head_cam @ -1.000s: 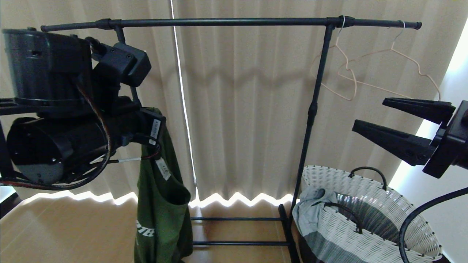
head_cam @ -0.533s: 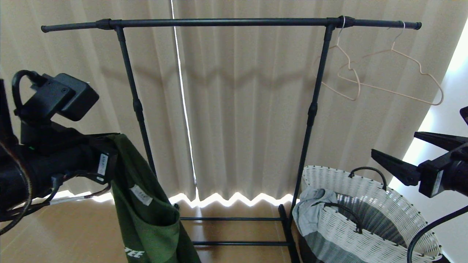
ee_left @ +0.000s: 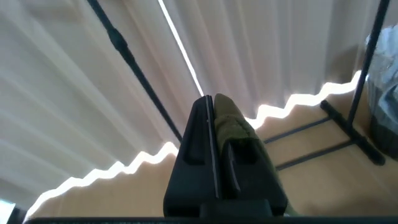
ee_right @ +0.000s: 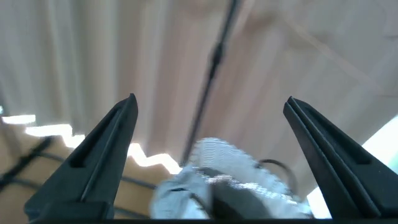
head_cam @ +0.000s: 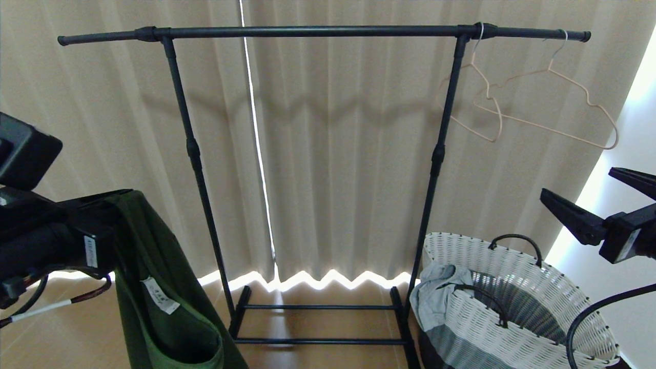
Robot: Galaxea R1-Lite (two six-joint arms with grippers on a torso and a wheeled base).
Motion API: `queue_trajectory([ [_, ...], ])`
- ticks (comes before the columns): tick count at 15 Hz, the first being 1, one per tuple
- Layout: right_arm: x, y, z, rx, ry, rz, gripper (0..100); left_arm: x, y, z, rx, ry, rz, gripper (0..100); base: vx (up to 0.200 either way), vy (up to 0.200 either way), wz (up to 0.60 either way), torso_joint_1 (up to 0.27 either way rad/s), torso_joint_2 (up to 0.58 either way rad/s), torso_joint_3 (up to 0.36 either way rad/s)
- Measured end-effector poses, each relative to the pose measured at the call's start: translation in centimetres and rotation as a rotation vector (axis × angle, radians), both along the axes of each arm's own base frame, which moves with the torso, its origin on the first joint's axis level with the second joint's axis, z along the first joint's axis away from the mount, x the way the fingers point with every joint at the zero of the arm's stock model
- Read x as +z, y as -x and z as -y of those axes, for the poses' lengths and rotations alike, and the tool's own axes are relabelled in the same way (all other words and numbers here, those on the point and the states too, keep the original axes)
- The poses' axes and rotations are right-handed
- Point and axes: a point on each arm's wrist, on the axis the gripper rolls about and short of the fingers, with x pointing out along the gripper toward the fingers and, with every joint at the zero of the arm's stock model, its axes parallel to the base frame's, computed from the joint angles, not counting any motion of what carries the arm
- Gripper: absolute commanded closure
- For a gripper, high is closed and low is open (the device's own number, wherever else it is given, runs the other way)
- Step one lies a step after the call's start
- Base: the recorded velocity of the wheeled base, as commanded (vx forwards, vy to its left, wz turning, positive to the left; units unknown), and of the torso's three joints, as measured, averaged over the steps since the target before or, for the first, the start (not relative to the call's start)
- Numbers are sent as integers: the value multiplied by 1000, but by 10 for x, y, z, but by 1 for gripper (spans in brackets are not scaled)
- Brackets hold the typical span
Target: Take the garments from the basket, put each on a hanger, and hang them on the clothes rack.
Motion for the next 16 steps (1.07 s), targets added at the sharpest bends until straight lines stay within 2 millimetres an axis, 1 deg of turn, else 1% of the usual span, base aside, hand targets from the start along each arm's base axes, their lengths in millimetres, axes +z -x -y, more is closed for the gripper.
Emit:
queue_trajectory([
  [2, -3, -1, 7, -44, 16, -6, 0, 0, 1, -10, -32, 15, 4, 100, 0, 0, 0, 0, 0, 0],
  [4, -9, -1, 12, -70, 17, -29, 0, -2, -1, -18, -4, 11, 3, 100, 0, 0, 0, 0, 0, 0],
  [6, -16, 0, 13, -75, 22, -49, 0, -4, -4, -21, 16, 9, 14, 100, 0, 0, 0, 0, 0, 0],
  [9, -16, -5, 13, -74, 20, -35, 0, -17, -11, -21, 23, -1, 12, 100, 0, 0, 0, 0, 0, 0],
  [11, -15, -15, 12, -83, 14, -5, 0, -18, -22, -20, 25, 1, 35, 100, 0, 0, 0, 0, 0, 0],
  [13, -16, -30, 14, -106, 9, 36, 0, -23, -34, -20, 37, -4, 7, 100, 0, 0, 0, 0, 0, 0],
  [14, -19, -36, 15, -119, 9, 43, 0, -25, -38, -22, 49, -6, -5, 100, 0, 0, 0, 0, 0, 0],
  [16, -29, -45, 18, -141, 18, 5, 0, -30, -43, -23, 58, -10, -30, 100, 0, 0, 0, 0, 0, 0],
])
